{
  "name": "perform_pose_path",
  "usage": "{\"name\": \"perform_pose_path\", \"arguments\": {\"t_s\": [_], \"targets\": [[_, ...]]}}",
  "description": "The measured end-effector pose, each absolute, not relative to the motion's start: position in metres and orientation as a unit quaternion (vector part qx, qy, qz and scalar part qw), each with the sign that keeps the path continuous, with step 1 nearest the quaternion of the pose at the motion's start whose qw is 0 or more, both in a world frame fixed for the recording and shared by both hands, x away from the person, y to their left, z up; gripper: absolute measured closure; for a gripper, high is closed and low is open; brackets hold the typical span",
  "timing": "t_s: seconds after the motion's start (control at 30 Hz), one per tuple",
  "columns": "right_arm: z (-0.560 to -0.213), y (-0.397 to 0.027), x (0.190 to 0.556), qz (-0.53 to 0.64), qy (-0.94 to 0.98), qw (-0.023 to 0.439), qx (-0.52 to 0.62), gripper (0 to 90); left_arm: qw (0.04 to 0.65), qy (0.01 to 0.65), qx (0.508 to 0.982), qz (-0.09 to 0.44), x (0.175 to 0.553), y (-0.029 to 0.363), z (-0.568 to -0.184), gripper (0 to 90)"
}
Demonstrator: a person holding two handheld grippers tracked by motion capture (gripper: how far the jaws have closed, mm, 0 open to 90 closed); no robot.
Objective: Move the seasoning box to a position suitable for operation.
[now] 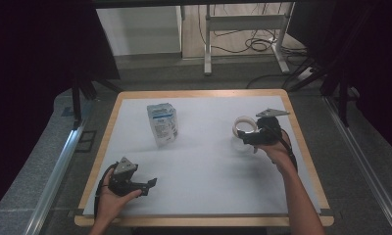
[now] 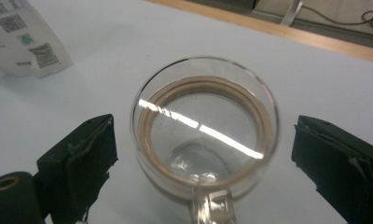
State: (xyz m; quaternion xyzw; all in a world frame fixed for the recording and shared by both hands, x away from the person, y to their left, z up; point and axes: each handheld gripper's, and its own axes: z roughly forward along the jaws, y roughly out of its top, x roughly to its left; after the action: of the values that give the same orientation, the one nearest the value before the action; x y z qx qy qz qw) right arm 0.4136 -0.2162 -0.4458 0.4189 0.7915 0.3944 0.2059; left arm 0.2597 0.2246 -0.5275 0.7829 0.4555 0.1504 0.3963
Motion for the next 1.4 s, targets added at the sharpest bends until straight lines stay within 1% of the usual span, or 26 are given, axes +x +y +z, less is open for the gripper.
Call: {"name": "perform_pose_path", "arguments": {"t_s": [0.07,0.2,0.33,0.4,0.47,0.83,0.97,1.03,1.13,1.17,1.3,1.4], "targets": [[-0.451,-0.21,0.425,0.385,0.798,0.194,0.421,5.6,0.394,0.456,0.784,0.151,0.26,0.225,-0.528,7.6],[-0.457,-0.202,0.435,0.374,0.804,0.191,0.42,5.2,0.392,0.456,0.785,0.149,0.26,0.225,-0.53,7.6],[-0.472,-0.193,0.448,0.349,0.815,0.181,0.426,5.4,0.393,0.458,0.783,0.151,0.26,0.227,-0.53,7.6],[-0.474,-0.192,0.45,0.345,0.816,0.181,0.427,6.2,0.392,0.459,0.783,0.152,0.26,0.229,-0.53,7.6],[-0.48,-0.19,0.452,0.332,0.822,0.183,0.424,9.9,0.393,0.46,0.782,0.152,0.26,0.229,-0.531,7.6],[-0.478,-0.192,0.452,0.329,0.83,0.182,0.412,11.1,0.395,0.458,0.781,0.157,0.256,0.23,-0.529,7.7],[-0.472,-0.195,0.446,0.339,0.831,0.182,0.403,11.2,0.397,0.457,0.78,0.158,0.256,0.231,-0.528,7.7],[-0.467,-0.199,0.44,0.344,0.834,0.175,0.395,11.2,0.397,0.457,0.78,0.158,0.256,0.231,-0.528,7.7],[-0.454,-0.203,0.423,0.346,0.839,0.181,0.378,11.2,0.396,0.456,0.781,0.156,0.256,0.231,-0.529,7.7],[-0.454,-0.203,0.423,0.346,0.839,0.181,0.378,11.2,0.396,0.457,0.782,0.155,0.256,0.231,-0.529,7.7],[-0.445,-0.206,0.403,0.361,0.843,0.177,0.358,11.2,0.396,0.455,0.782,0.154,0.255,0.23,-0.529,7.8],[-0.444,-0.208,0.388,0.36,0.848,0.176,0.348,11.2,0.397,0.456,0.782,0.155,0.255,0.23,-0.528,7.8]]}}
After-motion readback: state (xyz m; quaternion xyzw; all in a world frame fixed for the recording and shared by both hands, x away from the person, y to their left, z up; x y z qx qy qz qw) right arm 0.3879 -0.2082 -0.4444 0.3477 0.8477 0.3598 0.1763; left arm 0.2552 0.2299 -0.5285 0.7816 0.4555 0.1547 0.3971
